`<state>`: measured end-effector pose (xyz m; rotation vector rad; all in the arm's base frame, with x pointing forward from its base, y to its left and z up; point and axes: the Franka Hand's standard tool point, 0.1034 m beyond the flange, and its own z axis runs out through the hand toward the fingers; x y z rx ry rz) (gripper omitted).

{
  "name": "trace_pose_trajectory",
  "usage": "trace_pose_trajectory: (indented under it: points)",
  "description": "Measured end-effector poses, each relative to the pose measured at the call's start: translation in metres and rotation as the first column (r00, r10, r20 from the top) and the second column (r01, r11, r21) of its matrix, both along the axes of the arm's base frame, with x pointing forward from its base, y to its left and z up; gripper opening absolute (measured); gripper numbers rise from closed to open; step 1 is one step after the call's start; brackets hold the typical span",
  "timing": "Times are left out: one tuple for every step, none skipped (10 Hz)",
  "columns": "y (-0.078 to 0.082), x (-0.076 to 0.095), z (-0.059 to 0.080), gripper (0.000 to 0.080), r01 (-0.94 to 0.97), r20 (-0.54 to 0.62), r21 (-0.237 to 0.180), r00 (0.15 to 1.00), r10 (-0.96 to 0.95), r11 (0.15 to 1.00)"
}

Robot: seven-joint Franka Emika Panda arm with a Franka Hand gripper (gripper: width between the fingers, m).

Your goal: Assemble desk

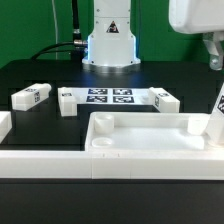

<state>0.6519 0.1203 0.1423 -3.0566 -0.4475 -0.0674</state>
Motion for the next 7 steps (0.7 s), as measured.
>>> trace_pose_trajectory:
  points:
    - [0.000, 0.000, 0.000, 0.0648, 0.000, -0.001, 0.000, 1.000, 0.000, 1.000]
    - [0.000, -0.001, -0.001, 0.0648, 0.000, -0.001, 0.000, 1.000, 0.000, 1.000]
    - [-0.001, -0.001, -0.001, 0.0648, 0.001, -0.002, -0.001, 1.000, -0.001, 1.000]
    - [-0.003, -0.001, -0.004, 0.0648, 0.002, -0.006, -0.003, 1.000, -0.002, 1.000]
    - [-0.003, 0.000, -0.007, 0.0648, 0.003, -0.008, -0.002, 1.000, -0.003, 1.000]
    - [-0.005, 0.005, -0.013, 0.0648, 0.000, -0.008, -0.001, 1.000, 0.000, 1.000]
    - [-0.007, 0.007, -0.018, 0.0648, -0.014, -0.008, -0.001, 1.000, 0.014, 1.000]
